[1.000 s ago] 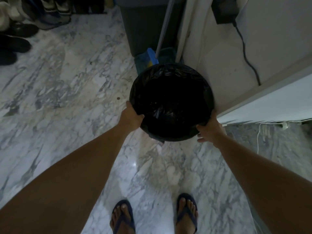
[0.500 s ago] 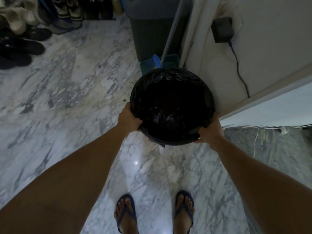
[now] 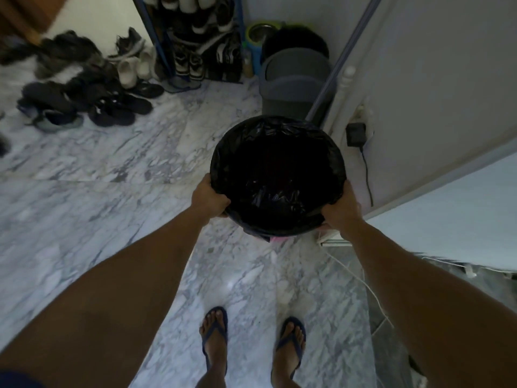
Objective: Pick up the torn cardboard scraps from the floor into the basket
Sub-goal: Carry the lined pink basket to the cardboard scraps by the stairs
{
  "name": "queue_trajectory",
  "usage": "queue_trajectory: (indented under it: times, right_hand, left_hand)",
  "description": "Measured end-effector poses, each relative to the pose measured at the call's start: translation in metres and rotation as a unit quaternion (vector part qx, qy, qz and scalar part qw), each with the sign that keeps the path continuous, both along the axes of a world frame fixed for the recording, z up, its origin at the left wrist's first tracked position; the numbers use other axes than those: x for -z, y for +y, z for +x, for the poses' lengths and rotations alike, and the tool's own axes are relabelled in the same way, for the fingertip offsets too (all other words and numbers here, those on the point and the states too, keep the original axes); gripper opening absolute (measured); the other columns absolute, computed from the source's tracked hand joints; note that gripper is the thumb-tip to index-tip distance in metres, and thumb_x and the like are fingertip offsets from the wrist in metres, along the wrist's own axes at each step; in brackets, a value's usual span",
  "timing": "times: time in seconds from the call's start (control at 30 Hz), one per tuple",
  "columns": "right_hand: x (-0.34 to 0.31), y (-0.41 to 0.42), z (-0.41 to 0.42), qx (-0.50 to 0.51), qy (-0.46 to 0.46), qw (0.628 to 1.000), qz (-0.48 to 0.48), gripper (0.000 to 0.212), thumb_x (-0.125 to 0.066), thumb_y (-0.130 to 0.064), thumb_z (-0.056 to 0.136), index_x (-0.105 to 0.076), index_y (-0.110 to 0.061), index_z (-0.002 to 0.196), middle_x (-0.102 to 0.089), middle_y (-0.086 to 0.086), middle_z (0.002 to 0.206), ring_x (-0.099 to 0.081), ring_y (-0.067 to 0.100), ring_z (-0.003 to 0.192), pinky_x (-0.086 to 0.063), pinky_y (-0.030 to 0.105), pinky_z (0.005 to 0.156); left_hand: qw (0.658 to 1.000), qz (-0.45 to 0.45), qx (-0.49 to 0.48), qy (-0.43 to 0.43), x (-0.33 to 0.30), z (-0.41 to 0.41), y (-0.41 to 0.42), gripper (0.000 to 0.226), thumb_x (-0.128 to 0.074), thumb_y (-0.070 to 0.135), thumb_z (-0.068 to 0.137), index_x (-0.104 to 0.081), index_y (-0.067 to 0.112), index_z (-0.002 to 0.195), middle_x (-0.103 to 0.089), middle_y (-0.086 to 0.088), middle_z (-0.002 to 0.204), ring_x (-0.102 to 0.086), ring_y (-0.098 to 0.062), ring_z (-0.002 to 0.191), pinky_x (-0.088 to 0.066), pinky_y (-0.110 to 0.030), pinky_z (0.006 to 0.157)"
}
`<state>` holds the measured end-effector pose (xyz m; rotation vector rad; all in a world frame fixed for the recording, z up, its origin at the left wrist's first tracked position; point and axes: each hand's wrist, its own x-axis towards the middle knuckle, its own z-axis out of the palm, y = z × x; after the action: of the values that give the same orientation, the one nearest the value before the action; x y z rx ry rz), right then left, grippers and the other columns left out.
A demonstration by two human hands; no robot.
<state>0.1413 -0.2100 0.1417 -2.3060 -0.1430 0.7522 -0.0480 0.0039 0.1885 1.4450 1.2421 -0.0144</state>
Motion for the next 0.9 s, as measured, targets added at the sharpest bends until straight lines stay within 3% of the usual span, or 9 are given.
queue_trajectory:
  times: [0.1,0.2,0.33,0.4,0.53,0.7,0.77,0.83,0.9]
  right_hand:
    - [-0.037,0.007,0.000,-0.040,0.000,0.999,0.015,0.078,-0.063,-0.022,0.065,-0.032,-0.033,0.136,-0.060,0.012,0.115,-0.061,0.042,0.105,-0.057,0.057,0.081]
    - [-0.077,0.012,-0.007,-0.081,-0.009,0.996,0.027,0.078,-0.064,-0.022,0.069,-0.032,-0.029,0.140,-0.061,0.012,0.118,-0.062,0.038,0.105,-0.057,0.053,0.084]
    - [-0.119,0.022,-0.012,-0.127,-0.015,0.991,0.040,0.090,-0.064,-0.029,0.066,-0.026,-0.029,0.148,-0.060,0.009,0.123,-0.061,0.036,0.107,-0.057,0.051,0.086]
    - [-0.135,0.030,-0.012,-0.151,-0.018,0.987,0.046,0.092,-0.066,-0.030,0.069,-0.023,-0.029,0.151,-0.061,0.008,0.124,-0.062,0.034,0.108,-0.057,0.050,0.085]
    - [-0.174,0.052,-0.022,-0.220,-0.018,0.973,0.059,0.085,-0.069,-0.030,0.074,-0.027,-0.032,0.147,-0.068,0.007,0.102,-0.068,0.031,0.090,-0.060,0.052,0.076]
    - [-0.218,0.098,-0.047,-0.277,-0.018,0.958,0.064,0.081,-0.073,-0.040,0.066,-0.034,-0.044,0.137,-0.060,0.001,0.121,-0.066,0.034,0.096,-0.059,0.051,0.080]
    - [-0.231,0.123,-0.066,-0.313,-0.021,0.947,0.063,0.069,-0.073,-0.034,0.071,-0.040,-0.039,0.132,-0.062,0.004,0.111,-0.068,0.034,0.089,-0.060,0.050,0.074]
    - [-0.266,0.140,-0.102,-0.342,-0.033,0.937,0.056,0.049,-0.070,-0.024,0.078,-0.053,-0.017,0.123,-0.065,0.017,0.103,-0.068,0.040,0.081,-0.061,0.051,0.065]
    - [-0.290,0.151,-0.129,-0.353,-0.032,0.934,0.041,0.016,-0.066,-0.012,0.085,-0.062,0.000,0.094,-0.067,0.023,0.087,-0.068,0.038,0.072,-0.060,0.045,0.058]
  left_hand:
    - [1.000,0.005,-0.030,-0.004,-0.036,-0.018,-0.003,0.074,-0.065,-0.005,0.075,-0.038,0.019,0.140,-0.056,-0.018,0.125,-0.064,-0.041,0.094,-0.059,-0.049,0.069]
    - [0.997,-0.008,-0.080,-0.007,-0.069,-0.037,-0.006,0.077,-0.067,0.000,0.069,-0.038,0.014,0.138,-0.057,-0.017,0.120,-0.066,-0.037,0.090,-0.059,-0.043,0.067]
    - [0.983,-0.027,-0.178,-0.030,-0.114,-0.062,-0.005,0.029,-0.063,-0.003,0.082,-0.054,-0.001,0.110,-0.061,-0.019,0.107,-0.063,-0.030,0.085,-0.055,-0.038,0.064]
    - [0.976,-0.025,-0.215,-0.037,-0.130,-0.075,-0.001,0.023,-0.063,0.002,0.086,-0.060,-0.005,0.108,-0.064,-0.019,0.107,-0.062,-0.026,0.082,-0.052,-0.034,0.064]
    - [0.964,-0.003,-0.257,-0.065,-0.161,-0.107,0.004,0.016,-0.063,0.006,0.090,-0.059,0.001,0.104,-0.065,-0.018,0.109,-0.061,-0.029,0.088,-0.053,-0.037,0.070]
    - [0.945,0.012,-0.320,-0.069,-0.195,-0.158,0.011,0.005,-0.059,-0.005,0.089,-0.059,-0.002,0.093,-0.061,-0.012,0.089,-0.058,-0.023,0.075,-0.050,-0.035,0.072]
    - [0.934,0.020,-0.350,-0.073,-0.210,-0.188,0.016,0.009,-0.059,-0.007,0.088,-0.056,0.000,0.083,-0.059,-0.011,0.084,-0.056,-0.020,0.070,-0.049,-0.033,0.063]
    - [0.923,0.031,-0.376,-0.080,-0.224,-0.218,0.020,0.006,-0.059,-0.008,0.088,-0.056,-0.003,0.087,-0.059,-0.012,0.084,-0.055,-0.021,0.069,-0.047,-0.031,0.056]
    - [0.912,0.036,-0.399,-0.085,-0.233,-0.241,0.024,0.007,-0.060,-0.009,0.086,-0.057,-0.006,0.092,-0.060,-0.013,0.083,-0.056,-0.023,0.068,-0.048,-0.032,0.056]
